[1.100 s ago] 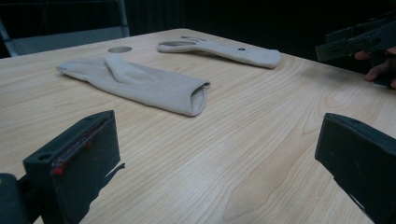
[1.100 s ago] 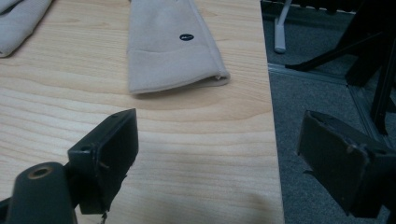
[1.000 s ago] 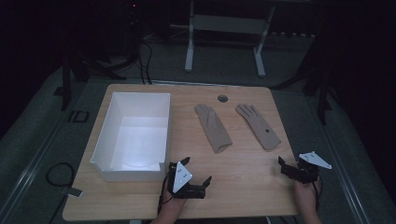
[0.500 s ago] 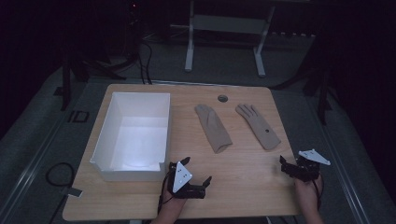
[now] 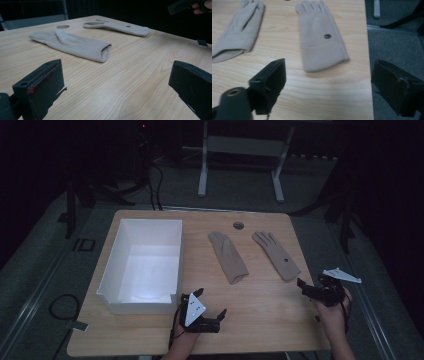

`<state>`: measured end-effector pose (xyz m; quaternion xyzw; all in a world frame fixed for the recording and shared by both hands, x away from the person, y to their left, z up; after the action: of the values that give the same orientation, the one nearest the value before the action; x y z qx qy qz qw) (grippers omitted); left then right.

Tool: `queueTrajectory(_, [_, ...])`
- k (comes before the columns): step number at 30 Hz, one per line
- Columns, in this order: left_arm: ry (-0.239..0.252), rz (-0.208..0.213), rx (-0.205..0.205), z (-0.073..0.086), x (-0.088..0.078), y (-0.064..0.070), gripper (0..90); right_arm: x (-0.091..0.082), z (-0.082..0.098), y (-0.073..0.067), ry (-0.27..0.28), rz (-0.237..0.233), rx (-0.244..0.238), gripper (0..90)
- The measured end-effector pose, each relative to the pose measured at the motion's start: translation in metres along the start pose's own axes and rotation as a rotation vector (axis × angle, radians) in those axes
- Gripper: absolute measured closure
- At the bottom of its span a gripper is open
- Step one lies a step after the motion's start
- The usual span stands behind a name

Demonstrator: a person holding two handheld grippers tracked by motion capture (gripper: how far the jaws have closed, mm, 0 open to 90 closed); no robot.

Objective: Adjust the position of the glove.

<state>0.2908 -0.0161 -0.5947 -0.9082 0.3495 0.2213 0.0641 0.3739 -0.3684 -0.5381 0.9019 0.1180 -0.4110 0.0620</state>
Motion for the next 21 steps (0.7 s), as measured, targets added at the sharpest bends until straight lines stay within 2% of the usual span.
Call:
queueTrajectory(1, [0.0, 0.002, 0.0, 0.0, 0.0, 0.0, 0.2, -0.001, -0.006, -0.007, 0.001, -0.03, -0.014, 11.3])
queueTrajectory(8, [0.001, 0.002, 0.005, 0.0, 0.0, 0.001, 0.2, -0.002, -0.026, -0.027, 0.029, -0.055, -0.064, 11.4])
queueTrajectory(10, [0.001, 0.003, 0.003, 0.0, 0.0, 0.001, 0.2, 0.0, -0.034, -0.035, 0.034, -0.088, -0.074, 15.4])
queueTrajectory(11, [0.001, 0.003, 0.003, 0.0, 0.0, 0.001, 0.2, 0.0, -0.034, -0.035, 0.034, -0.088, -0.074, 15.4])
queueTrajectory(12, [0.002, 0.002, 0.002, 0.0, 0.0, 0.001, 0.2, 0.002, -0.041, -0.042, 0.036, -0.112, -0.078, 15.3])
queueTrajectory(17, [0.002, 0.003, 0.005, 0.0, 0.0, 0.001, 0.2, 0.006, -0.054, -0.054, 0.046, -0.105, -0.105, 15.4])
queueTrajectory(21, [0.002, 0.005, 0.001, 0.0, 0.0, 0.001, 0.2, 0.013, -0.07, -0.069, 0.054, -0.124, -0.144, 16.9])
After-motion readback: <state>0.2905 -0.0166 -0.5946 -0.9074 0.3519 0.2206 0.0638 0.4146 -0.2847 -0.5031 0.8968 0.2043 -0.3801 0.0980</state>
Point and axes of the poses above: each handheld gripper's, and its own axes: x roughly forward along the jaws, z roughly out of its underside, y roughly to its right, the point moved 7 cm from there along x, roughly forward along the jaws, and after that the axes turned 13 degrees about -y, right-handed, at the moved point
